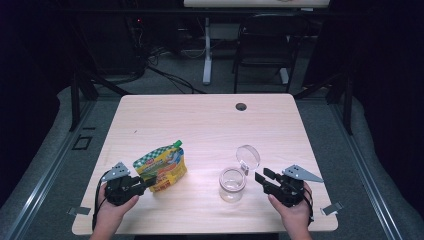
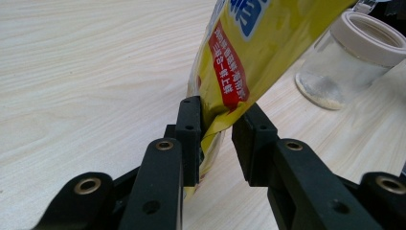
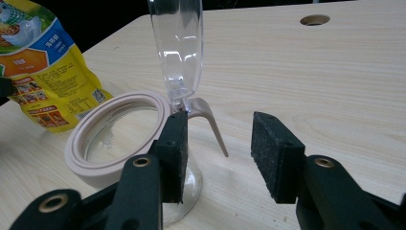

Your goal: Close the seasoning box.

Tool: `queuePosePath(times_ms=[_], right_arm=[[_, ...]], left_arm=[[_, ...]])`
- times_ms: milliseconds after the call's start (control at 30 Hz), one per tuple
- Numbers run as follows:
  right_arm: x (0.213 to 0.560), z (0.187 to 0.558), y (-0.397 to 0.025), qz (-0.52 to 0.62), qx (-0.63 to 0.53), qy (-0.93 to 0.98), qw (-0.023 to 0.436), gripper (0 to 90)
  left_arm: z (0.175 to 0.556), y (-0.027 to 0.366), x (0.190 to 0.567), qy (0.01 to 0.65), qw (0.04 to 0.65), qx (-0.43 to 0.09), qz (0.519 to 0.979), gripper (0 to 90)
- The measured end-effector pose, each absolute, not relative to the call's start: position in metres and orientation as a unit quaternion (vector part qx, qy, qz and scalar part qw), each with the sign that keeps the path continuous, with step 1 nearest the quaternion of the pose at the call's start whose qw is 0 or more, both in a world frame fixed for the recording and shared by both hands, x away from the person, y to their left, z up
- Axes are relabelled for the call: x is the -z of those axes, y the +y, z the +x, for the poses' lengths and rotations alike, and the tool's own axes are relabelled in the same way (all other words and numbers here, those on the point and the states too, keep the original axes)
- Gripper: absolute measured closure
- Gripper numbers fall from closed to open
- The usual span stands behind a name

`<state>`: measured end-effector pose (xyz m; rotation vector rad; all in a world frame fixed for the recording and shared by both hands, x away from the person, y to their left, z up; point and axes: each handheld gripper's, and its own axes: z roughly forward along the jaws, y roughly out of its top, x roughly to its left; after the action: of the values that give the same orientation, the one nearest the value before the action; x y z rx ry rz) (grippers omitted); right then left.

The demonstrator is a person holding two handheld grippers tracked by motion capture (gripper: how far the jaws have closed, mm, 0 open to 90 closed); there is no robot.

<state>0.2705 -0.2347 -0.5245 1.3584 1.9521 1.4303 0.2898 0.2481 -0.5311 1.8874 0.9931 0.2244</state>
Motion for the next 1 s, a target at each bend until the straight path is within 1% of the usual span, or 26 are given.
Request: queuePosePath(times_ms=[67, 467, 733, 800, 1000], right_arm=[[0.525, 0.271, -0.236, 0.482, -0.507, 0.691, 0.182, 57.5], [0.525, 0.269, -0.236, 0.485, -0.508, 0.689, 0.18, 57.3], [0.527, 0.266, -0.239, 0.49, -0.506, 0.686, 0.182, 57.3], [0.527, 0.266, -0.24, 0.491, -0.505, 0.686, 0.181, 57.3], [0.527, 0.262, -0.244, 0.498, -0.506, 0.679, 0.185, 57.2]], left_arm=[[0.291, 0.248, 0.532, 0.406, 0.483, -0.084, 0.771, 69.5], [0.298, 0.247, 0.535, 0.408, 0.492, -0.059, 0.767, 62.5], [0.307, 0.244, 0.541, 0.409, 0.49, -0.039, 0.769, 60.6], [0.31, 0.243, 0.543, 0.409, 0.491, -0.036, 0.768, 60.4], [0.316, 0.24, 0.548, 0.411, 0.485, -0.037, 0.77, 55.1]])
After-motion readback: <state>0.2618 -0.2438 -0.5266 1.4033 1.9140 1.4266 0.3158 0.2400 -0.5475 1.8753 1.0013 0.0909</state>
